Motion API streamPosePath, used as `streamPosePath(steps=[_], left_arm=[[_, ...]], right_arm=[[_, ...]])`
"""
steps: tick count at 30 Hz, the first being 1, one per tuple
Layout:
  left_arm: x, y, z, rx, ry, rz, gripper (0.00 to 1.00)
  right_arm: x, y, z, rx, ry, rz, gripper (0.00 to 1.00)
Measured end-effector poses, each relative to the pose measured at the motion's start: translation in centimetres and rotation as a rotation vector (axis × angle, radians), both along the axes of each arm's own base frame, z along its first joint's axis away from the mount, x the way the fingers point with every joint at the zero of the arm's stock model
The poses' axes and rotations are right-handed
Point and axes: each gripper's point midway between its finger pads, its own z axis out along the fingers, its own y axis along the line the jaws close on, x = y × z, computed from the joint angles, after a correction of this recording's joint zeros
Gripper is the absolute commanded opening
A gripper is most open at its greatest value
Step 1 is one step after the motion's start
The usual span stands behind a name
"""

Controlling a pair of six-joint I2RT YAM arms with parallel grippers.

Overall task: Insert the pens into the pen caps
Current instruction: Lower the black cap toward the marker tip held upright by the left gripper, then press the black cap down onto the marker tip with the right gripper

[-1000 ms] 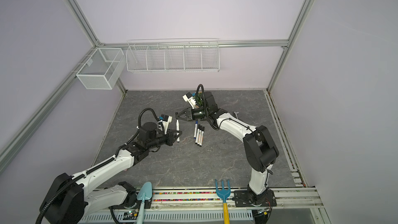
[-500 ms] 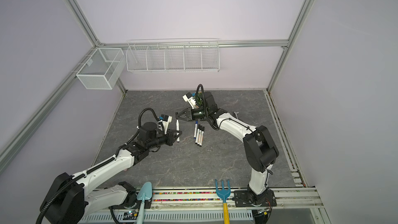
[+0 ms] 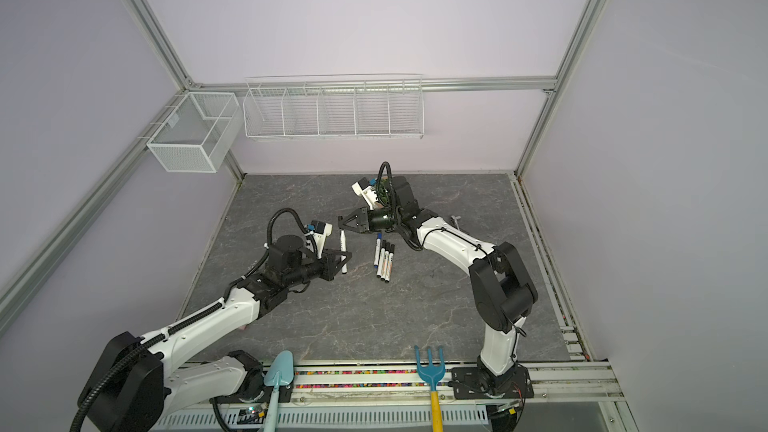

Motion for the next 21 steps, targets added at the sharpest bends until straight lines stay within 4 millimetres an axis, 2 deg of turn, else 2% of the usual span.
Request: streamPosePath(steps=[21], left_arm=[[-0.1,0.05,0.52,-0.008,-0.012,-0.001,0.0]], right_arm=[[0.55,-0.24,-0.19,-0.011,-0.002,-0.026,0.07]])
